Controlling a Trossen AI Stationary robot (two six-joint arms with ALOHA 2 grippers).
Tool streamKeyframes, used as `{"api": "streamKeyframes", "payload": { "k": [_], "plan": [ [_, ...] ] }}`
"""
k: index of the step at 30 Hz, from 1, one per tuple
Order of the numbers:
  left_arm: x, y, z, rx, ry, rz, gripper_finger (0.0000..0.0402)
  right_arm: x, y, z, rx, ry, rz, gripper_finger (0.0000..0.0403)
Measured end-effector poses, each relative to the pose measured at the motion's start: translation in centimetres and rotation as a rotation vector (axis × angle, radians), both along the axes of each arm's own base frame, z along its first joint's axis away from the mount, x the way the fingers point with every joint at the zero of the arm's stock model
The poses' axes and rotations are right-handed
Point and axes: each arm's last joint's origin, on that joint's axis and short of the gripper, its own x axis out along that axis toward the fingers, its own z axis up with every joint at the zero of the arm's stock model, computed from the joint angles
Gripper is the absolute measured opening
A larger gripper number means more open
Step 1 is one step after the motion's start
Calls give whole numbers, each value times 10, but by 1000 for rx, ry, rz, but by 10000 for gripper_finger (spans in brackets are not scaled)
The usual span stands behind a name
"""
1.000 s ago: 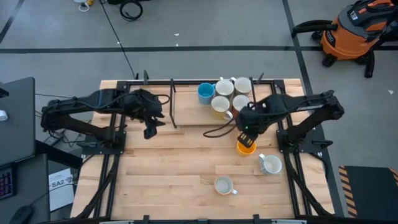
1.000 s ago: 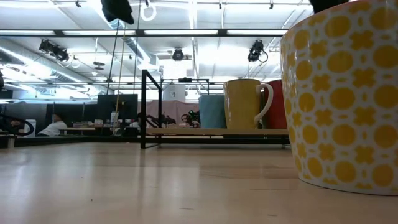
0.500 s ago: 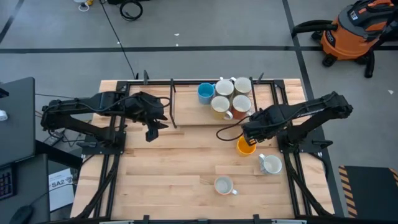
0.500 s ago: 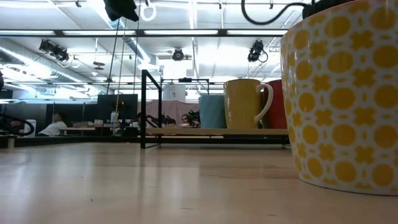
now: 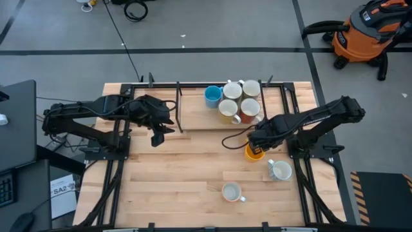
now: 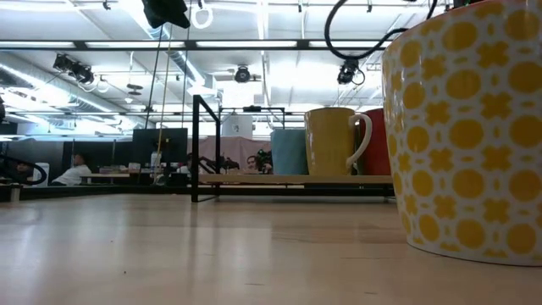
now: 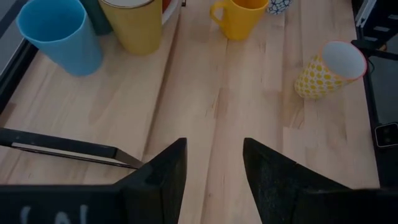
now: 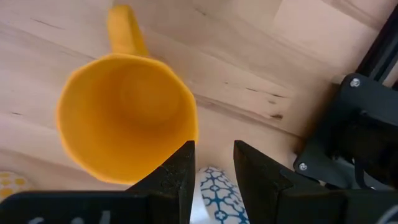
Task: Place coffee mugs
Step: Put the topmost yellow cup on the shelf aligned with the blue cup
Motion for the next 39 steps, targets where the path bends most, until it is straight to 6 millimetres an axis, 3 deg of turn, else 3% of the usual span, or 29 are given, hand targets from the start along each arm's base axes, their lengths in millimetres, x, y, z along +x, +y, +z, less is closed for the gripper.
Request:
{"api": "streamKeyframes", "payload": {
  "k": [23, 33, 39],
  "plan": [
    [0, 0, 0, -5, 0, 5, 164, -1, 0, -43, 27, -38, 59, 113],
    [0, 0, 0, -5, 0, 5, 164, 8, 3, -58, 77, -166, 142, 23],
    [0, 0, 0, -5, 0, 5, 164, 16, 3, -58, 86, -245, 227, 29]
  ]
}}
